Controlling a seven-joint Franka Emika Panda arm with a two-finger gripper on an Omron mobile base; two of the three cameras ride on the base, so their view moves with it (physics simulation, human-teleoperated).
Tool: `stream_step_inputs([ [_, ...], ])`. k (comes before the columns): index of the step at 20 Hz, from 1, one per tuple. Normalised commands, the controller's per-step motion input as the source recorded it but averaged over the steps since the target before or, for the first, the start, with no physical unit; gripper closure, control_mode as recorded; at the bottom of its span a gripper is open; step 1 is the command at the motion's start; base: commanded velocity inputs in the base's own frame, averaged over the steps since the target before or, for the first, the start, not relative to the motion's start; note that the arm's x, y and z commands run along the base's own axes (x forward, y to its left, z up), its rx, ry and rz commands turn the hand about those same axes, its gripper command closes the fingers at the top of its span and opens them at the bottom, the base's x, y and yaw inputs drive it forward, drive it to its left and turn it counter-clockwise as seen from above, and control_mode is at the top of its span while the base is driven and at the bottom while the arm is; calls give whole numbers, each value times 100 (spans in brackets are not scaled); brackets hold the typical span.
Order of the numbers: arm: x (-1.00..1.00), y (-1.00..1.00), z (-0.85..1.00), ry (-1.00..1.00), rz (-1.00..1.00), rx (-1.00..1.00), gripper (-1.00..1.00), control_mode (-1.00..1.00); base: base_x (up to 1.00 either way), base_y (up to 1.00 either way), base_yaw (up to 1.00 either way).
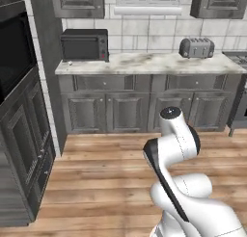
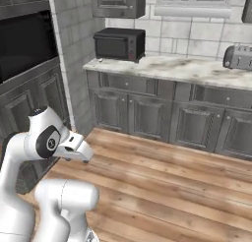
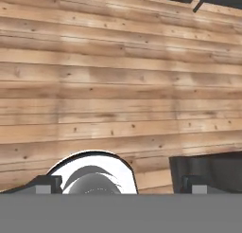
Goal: Take the fork and place it on the left side of the plate. Then take the spoon and place it on the right side of the plate. Make sure they're directly next to the plate.
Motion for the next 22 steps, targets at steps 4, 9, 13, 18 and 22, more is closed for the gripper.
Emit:
stream_step_inputs([
  [4,0,0,0,0,0,0,-100,100,100,6,13],
  [9,0,0,0,0,0,0,-100,100,98,3,6],
  [13,0,0,0,0,0,0,-100,100,90,9,0],
  [18,0,0,0,0,0,0,-100,100,82,19,0],
  [22,0,0,0,0,0,0,-100,100,69,32,0],
])
